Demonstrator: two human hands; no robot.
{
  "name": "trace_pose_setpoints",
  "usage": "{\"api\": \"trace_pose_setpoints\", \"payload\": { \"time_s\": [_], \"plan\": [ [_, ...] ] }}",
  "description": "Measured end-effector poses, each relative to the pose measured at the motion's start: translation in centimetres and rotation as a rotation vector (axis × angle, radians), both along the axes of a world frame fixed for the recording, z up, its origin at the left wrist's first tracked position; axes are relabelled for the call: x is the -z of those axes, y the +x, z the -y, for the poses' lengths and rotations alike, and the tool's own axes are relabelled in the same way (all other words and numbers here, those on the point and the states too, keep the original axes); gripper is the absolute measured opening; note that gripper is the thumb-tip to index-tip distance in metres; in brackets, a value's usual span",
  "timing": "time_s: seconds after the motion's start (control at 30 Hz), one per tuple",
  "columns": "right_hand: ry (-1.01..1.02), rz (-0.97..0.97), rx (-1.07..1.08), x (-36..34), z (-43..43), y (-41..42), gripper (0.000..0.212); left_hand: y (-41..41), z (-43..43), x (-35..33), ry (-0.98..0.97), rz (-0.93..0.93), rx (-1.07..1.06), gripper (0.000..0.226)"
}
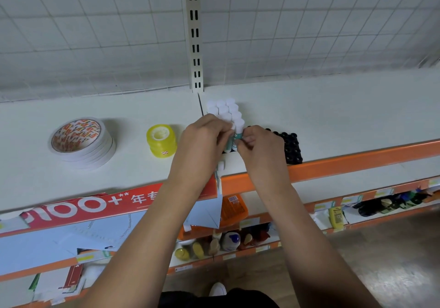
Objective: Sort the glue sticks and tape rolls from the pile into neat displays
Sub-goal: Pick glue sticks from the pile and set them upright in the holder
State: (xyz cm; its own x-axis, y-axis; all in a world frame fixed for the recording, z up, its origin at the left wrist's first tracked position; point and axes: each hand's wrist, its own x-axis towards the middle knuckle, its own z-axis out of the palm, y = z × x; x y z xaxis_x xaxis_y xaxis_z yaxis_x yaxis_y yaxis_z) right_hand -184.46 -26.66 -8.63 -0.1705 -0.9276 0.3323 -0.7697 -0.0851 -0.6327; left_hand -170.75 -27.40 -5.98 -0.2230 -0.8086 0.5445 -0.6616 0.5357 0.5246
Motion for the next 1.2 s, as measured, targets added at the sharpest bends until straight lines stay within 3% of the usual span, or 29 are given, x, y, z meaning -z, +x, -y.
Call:
{"api": "trace_pose_setpoints", "payload": {
  "time_s": [0.4, 0.53, 0.7, 1.2],
  "plan": [
    [0.155, -0.077, -0.023, -1.3, -1.0, -0.5, 0.017, 2.1, -0.3, -0.9, 0.080, 0.080, -0.100, 0.015],
    [0.166, -0.031, -0.050, -1.5, -1.6, 0.1, 0.013, 4.0, -0.5, -0.7, 0.288, 0.350, 0.039, 0.011],
    [0.233, 0.005, -0.133, -1.2, -2.1, 0.8, 0.011, 4.1, -0.4, 0.0, 0.458, 0.395, 0.074, 0.021],
    [0.252, 0.075, -0.160, -1.2, -1.7, 1.2, 0.016, 4.1, -0.4, 0.3, 0.346, 0.347, 0.046, 0.021]
  ]
}}
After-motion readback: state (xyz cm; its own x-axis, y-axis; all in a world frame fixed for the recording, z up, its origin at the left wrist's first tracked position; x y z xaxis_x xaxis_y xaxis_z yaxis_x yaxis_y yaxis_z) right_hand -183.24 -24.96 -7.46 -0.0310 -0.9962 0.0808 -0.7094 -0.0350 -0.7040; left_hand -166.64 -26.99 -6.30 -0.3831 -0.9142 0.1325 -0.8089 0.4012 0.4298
